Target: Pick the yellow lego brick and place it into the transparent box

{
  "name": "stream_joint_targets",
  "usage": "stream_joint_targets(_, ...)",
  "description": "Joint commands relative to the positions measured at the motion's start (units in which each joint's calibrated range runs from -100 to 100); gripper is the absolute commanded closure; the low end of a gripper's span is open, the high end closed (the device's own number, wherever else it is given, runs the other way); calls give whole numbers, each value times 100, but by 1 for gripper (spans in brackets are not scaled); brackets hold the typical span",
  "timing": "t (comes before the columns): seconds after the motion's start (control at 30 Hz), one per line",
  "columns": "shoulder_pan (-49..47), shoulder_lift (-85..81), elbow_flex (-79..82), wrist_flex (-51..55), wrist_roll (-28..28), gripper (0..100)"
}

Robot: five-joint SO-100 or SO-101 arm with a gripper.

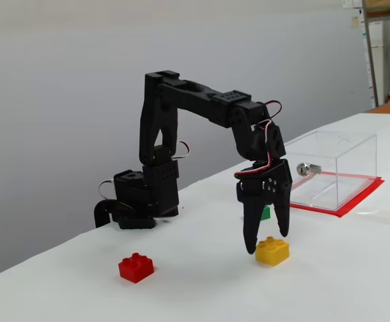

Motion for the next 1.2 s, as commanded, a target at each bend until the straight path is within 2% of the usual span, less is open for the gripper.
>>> stream_joint_targets(0.0, 55, 82, -312, -1, -9, 62)
stream_joint_targets(0.9, 3, 302, -258, 25, 38, 63)
stream_joint_targets(1.17, -4, 302, -258, -10, 33, 85)
